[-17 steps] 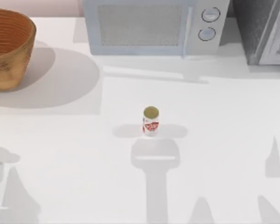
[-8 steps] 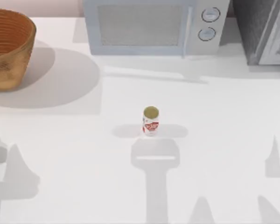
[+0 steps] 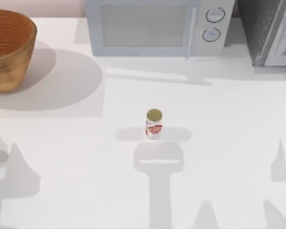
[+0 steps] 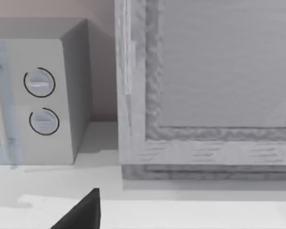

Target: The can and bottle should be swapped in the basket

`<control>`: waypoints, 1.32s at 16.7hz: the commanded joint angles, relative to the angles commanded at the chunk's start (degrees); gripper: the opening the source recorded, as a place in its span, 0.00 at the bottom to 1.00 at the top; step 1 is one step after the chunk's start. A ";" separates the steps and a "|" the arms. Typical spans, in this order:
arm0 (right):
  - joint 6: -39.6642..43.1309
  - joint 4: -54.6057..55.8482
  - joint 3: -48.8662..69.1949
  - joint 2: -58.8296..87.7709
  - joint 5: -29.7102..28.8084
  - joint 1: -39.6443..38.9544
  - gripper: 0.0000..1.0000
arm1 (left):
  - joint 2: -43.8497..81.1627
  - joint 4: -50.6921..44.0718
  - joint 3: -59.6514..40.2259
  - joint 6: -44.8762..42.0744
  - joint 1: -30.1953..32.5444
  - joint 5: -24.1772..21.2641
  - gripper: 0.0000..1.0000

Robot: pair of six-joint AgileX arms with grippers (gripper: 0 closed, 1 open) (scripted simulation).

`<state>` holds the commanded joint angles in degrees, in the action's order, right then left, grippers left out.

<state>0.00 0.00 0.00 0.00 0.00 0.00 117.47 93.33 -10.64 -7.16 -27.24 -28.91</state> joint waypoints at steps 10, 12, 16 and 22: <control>0.00 0.00 0.00 0.00 0.00 0.00 1.00 | 0.00 0.00 0.00 0.00 0.00 0.00 0.10; 0.00 0.00 0.00 0.00 0.00 0.00 1.00 | 0.00 0.00 0.00 0.00 0.00 0.00 0.00; 0.00 0.00 0.00 0.00 0.00 0.00 1.00 | 0.00 0.00 0.00 0.00 0.00 0.00 0.00; 0.00 0.00 0.00 0.00 0.00 0.00 1.00 | -0.30 -0.16 -0.20 0.04 -0.07 0.20 0.00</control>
<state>0.00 0.00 0.00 0.00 0.00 0.00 117.17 93.17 -10.84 -7.12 -27.31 -28.71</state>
